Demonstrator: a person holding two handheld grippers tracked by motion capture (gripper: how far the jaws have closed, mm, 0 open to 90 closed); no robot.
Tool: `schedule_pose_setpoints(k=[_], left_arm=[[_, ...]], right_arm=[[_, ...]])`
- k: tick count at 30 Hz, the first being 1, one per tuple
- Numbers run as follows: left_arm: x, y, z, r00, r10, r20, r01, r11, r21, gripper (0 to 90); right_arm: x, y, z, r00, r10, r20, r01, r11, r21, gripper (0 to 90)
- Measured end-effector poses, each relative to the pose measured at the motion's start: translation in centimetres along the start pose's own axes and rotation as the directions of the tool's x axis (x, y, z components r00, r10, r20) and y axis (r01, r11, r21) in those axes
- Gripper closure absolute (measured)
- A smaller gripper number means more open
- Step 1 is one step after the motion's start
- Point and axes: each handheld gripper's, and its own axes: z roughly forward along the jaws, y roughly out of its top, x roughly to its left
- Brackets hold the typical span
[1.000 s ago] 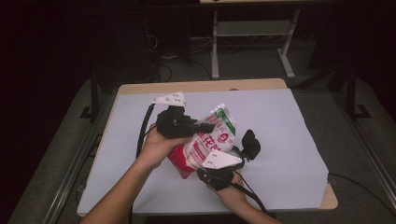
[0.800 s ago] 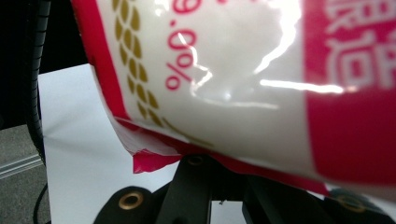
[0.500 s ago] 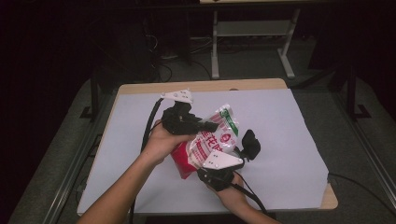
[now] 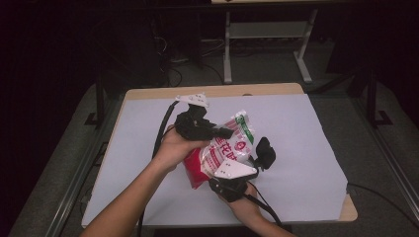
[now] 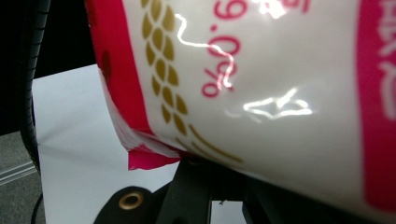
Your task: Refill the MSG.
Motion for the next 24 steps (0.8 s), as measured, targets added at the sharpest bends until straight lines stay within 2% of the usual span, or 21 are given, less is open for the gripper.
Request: schedule_pose_setpoints(k=[15,24], left_arm=[[0.4,0.3,0.9,0.9998,-0.008,0.017,0.007,0.9996,0.026,90.0],[0.3,0.4,1.2,0.9995,-0.017,0.028,0.016,0.9998,0.013,90.0]], right_arm=[[-0.2,-0.2,0.0,0.9999,0.014,0.01,-0.014,1.0,0.005,90.0],[-0.2,-0.4,0.0,0.9998,0.01,0.019,-0.01,1.0,0.001,90.0]])
